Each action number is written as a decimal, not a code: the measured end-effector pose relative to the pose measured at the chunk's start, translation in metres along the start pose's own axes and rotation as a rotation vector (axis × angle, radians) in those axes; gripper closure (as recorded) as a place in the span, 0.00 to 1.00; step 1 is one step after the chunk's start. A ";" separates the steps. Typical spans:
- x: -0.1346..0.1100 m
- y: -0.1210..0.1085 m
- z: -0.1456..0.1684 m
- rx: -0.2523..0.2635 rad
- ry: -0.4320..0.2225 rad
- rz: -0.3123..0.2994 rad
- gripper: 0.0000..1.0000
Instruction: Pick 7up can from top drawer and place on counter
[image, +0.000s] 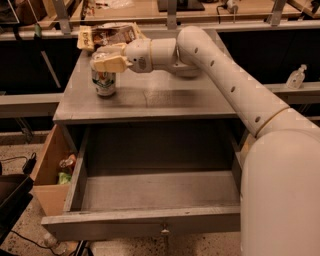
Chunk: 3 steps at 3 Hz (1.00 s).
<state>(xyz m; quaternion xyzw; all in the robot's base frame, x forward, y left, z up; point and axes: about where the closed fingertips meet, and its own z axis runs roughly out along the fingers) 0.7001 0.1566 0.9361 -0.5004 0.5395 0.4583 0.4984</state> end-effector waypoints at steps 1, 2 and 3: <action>0.000 0.001 0.003 -0.005 0.000 0.000 0.17; 0.000 0.003 0.006 -0.010 -0.001 0.001 0.00; 0.000 0.003 0.006 -0.010 -0.001 0.001 0.00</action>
Offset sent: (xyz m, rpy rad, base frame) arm -0.0010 0.0027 -0.0001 0.0004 0.0006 0.0044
